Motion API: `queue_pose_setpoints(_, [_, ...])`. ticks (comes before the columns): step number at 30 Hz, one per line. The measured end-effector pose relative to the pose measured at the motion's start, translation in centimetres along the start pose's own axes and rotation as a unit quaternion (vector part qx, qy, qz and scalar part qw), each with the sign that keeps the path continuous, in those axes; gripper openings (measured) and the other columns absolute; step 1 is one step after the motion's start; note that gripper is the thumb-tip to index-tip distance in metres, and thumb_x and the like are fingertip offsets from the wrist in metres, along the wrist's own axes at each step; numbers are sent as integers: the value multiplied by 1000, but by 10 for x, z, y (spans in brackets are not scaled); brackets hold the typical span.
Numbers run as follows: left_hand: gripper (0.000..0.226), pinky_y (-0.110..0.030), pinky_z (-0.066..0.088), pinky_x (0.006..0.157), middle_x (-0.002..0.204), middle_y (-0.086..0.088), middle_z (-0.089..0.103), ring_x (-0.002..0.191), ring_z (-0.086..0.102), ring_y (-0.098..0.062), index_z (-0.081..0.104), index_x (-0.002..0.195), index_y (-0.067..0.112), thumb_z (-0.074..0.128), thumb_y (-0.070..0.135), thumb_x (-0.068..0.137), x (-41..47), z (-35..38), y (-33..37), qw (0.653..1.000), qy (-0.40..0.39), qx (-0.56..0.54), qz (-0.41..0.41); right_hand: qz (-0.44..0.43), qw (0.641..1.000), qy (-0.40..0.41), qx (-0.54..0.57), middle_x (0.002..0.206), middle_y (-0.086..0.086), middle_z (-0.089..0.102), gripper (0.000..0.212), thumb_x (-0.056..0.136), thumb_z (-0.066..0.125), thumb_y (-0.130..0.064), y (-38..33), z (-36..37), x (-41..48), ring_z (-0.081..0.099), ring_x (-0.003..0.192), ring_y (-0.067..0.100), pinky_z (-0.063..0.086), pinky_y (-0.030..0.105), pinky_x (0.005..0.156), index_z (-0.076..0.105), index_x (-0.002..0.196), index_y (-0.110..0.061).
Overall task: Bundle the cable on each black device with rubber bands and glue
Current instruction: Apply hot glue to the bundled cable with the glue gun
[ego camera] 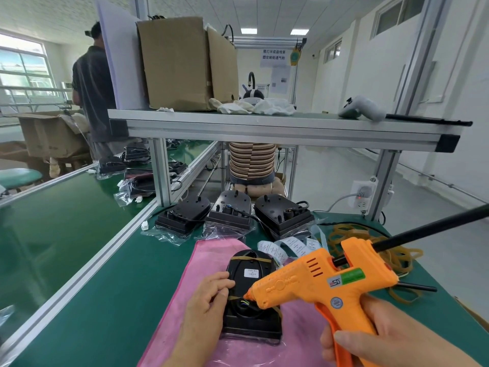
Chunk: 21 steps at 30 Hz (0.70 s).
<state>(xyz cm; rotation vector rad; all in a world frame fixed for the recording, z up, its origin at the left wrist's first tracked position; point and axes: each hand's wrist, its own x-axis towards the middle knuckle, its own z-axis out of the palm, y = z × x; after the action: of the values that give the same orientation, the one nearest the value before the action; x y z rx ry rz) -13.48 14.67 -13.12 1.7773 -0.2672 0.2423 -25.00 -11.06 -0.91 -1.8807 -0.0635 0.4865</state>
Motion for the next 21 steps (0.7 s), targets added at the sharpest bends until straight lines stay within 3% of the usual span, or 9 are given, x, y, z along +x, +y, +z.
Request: queue_pose_setpoints(21, [33,-2,42,82,119,18,64,106,57,9,74,93,24,54,-2,95,-1,-1,-2,1000,-5,-1,4,-21,1000,6,-6,105,3,74,61,80,67,-27,-4,3,-1,71,101,19,56,27,85,35,132,-31])
